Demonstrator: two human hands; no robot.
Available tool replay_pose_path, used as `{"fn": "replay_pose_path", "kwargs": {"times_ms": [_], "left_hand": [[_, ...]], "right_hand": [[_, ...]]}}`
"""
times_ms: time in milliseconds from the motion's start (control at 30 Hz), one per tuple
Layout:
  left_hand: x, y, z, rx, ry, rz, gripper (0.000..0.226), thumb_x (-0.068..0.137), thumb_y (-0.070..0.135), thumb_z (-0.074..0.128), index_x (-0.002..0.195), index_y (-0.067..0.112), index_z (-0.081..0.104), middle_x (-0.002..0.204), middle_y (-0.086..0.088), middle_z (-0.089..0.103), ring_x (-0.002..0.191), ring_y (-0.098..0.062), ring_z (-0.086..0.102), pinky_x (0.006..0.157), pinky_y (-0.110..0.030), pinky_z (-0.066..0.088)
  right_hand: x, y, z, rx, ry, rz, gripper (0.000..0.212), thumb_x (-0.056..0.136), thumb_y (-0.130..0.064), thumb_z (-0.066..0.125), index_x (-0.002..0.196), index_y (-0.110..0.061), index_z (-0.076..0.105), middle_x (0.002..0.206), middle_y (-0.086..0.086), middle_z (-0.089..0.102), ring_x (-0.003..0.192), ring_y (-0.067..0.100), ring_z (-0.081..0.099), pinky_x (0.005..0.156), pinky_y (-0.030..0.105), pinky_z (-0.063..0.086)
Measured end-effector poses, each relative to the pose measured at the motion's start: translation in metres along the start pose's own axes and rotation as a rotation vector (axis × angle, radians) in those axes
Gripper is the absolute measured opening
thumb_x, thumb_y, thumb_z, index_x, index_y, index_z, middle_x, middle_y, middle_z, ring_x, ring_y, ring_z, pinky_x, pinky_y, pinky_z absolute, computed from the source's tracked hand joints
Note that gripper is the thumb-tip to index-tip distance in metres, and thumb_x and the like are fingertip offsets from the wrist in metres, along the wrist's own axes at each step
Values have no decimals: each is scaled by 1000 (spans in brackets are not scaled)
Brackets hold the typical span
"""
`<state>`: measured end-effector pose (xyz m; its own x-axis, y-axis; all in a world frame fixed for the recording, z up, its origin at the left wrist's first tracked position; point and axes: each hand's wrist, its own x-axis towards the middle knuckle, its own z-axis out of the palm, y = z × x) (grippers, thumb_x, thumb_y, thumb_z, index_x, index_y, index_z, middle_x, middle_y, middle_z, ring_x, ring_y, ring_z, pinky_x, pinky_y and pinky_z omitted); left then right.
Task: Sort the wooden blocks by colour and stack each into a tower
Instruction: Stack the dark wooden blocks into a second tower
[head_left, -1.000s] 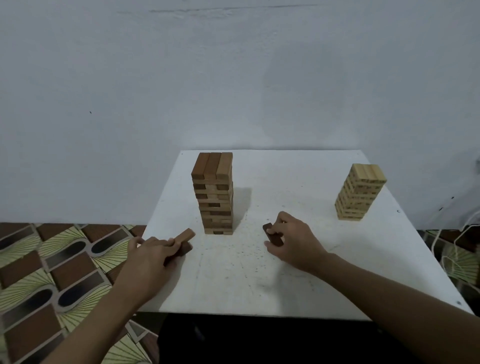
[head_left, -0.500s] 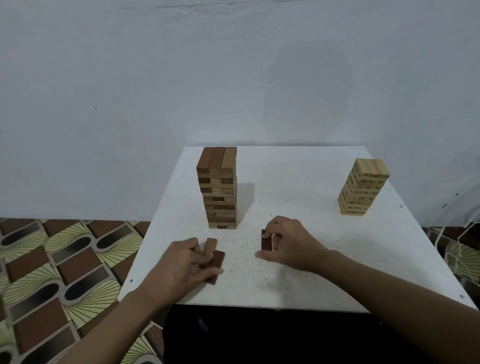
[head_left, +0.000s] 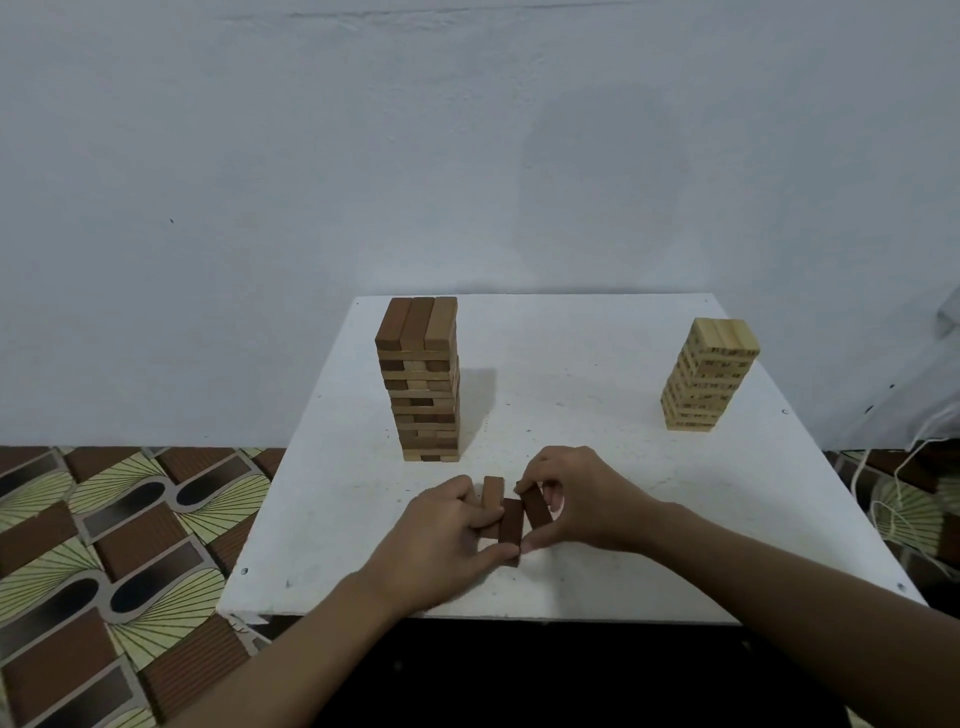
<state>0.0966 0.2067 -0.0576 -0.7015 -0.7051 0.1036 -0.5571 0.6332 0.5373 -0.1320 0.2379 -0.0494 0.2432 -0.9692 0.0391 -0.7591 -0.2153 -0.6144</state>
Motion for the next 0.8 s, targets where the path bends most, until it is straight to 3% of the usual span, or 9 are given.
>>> {"fn": "replay_pose_path", "kwargs": {"times_ms": [67,200,300,400,467,567,700,800], "left_hand": [[7,0,-5,-69,-77,6,46,77,57,81,116,32,77,94,13,48,92,-2,51,80,-10,38],[20,0,-6,-76,-169,41,46,71,57,85,105,27,81,128,16,51,105,-1,57,95,-21,46],[29,1,2,-43,-150,47,41,76,54,83,104,24,81,150,8,48,128,-10,52,102,-12,35],[37,6,13,-41,-81,73,29,87,45,77,104,22,80,144,0,57,127,-16,57,97,-12,38],[41,10,18,-48,-24,76,24,91,39,74,109,23,79,138,1,59,116,-11,60,97,-20,45],[48,12,22,-80,36,42,21,89,35,75,105,21,75,126,7,56,108,-3,55,91,-15,42],[57,12,22,-108,-58,2,36,90,36,72,124,28,63,131,12,48,116,-3,48,88,-2,32],[69,13,14,-90,-148,-9,48,93,34,69,138,25,54,132,10,49,114,-8,51,90,-14,40]], "right_hand": [[-2,5,-5,18,-6,18,66,52,-48,96,108,-21,75,97,-11,62,80,-3,55,74,13,47],[-4,11,-10,32,-27,53,70,52,-49,95,113,-21,75,102,-9,62,83,4,59,79,25,55],[-6,18,-14,45,-1,76,68,54,-46,95,114,-22,74,103,-10,62,83,6,61,78,28,56],[-8,29,-19,53,58,106,62,60,-41,94,116,-22,73,106,-11,62,84,5,61,80,27,56],[-10,33,-23,78,69,117,63,61,-40,95,117,-21,73,106,-10,63,84,6,62,80,25,56],[-12,36,-26,118,63,133,66,60,-37,96,119,-19,72,104,-7,64,84,8,63,80,26,57],[-11,38,-28,96,43,140,74,61,-36,95,127,-19,67,104,-8,62,85,9,63,81,26,57],[-6,36,-30,73,-2,159,65,61,-38,94,120,-22,70,102,-3,58,84,12,58,80,28,55]]}}
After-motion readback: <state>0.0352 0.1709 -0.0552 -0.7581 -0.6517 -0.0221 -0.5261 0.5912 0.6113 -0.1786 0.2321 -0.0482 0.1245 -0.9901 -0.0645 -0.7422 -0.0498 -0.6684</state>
